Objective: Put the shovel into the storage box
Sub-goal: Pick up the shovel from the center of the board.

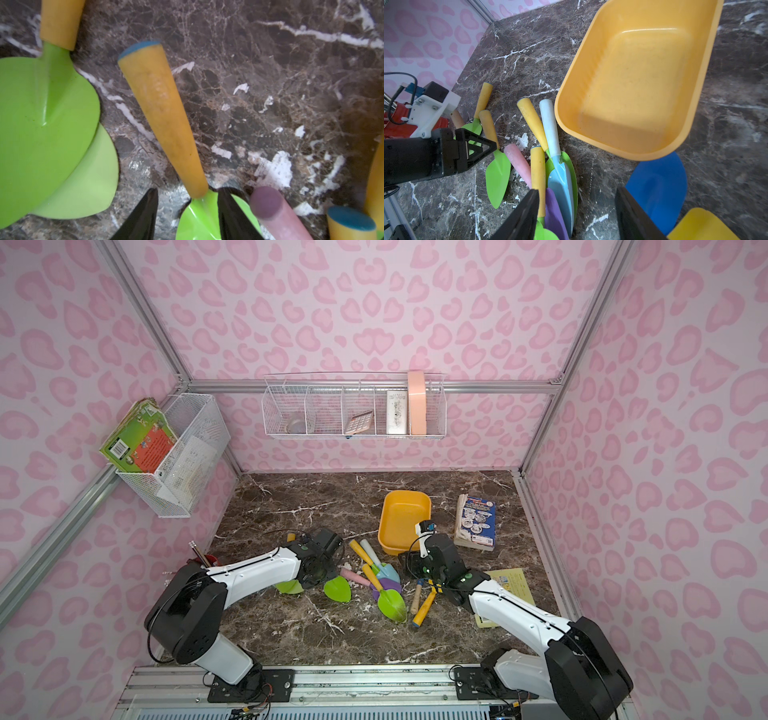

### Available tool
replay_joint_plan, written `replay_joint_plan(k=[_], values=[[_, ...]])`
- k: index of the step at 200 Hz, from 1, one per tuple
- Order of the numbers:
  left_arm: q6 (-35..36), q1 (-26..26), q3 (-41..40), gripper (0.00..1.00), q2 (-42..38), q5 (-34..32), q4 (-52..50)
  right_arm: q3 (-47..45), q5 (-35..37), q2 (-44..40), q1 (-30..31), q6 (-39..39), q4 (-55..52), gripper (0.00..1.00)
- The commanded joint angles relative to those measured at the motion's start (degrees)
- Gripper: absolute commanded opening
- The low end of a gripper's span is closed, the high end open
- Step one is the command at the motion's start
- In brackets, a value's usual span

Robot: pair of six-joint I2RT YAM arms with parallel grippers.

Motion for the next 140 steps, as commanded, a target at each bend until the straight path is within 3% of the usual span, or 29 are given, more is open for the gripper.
replay_joint_plan(k=[1, 76, 140], values=[[0.4, 0.6, 0.7, 0.5, 1.1, -1.5, 0.3, -0.3, 0.5, -0.2, 0.1, 0.6, 0.8, 0.61], [1.0, 1.5, 0.3, 0.42, 3.6, 2.2, 3.3, -0.9, 0.6, 0.2, 0.2, 1.6, 1.2, 0.61], [3.1, 1.5, 0.1, 0.24, 2.8, 0.9, 2.7, -0.6, 2.0, 0.2, 0.1, 1.1, 0.8, 0.61]])
